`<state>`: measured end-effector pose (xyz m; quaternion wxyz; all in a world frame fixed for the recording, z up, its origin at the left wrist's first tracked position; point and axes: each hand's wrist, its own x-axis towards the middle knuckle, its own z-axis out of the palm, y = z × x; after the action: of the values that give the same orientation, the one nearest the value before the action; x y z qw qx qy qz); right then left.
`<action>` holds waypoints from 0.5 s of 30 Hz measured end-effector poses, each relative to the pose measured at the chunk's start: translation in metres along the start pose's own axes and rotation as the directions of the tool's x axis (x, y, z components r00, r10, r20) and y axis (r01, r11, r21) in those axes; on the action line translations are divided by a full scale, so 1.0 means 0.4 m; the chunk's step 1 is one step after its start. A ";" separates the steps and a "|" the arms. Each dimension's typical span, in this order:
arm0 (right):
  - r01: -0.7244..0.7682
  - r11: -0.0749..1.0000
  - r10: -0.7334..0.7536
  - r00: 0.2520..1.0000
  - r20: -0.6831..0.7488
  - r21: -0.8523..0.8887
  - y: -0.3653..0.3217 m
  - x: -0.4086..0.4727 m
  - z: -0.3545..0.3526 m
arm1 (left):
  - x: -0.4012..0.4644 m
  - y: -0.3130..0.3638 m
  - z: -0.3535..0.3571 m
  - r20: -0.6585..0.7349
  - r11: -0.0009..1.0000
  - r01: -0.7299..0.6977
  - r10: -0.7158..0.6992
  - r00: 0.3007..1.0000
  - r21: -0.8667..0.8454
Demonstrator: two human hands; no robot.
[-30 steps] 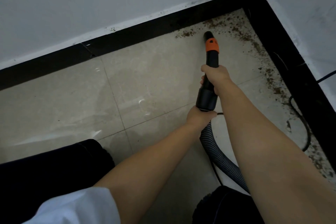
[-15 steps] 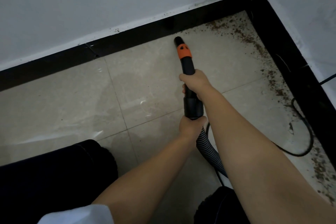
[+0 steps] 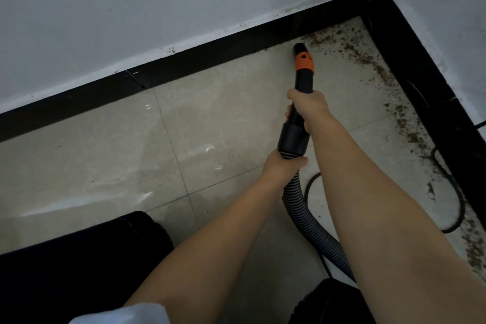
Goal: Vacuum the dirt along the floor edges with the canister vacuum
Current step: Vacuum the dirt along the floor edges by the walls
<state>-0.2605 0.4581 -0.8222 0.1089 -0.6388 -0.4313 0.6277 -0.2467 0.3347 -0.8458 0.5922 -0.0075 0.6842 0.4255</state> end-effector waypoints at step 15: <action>0.032 0.991 -0.012 0.989 0.150 -0.127 0.007 -0.020 0.069 | -0.009 -0.025 -0.035 -0.050 0.996 0.031 -0.036 0.998 -0.087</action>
<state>-0.2828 0.4398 -0.8234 0.0419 -0.5909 -0.4849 0.6434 -0.2518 0.3183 -0.8496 0.5807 -0.0554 0.6799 0.4443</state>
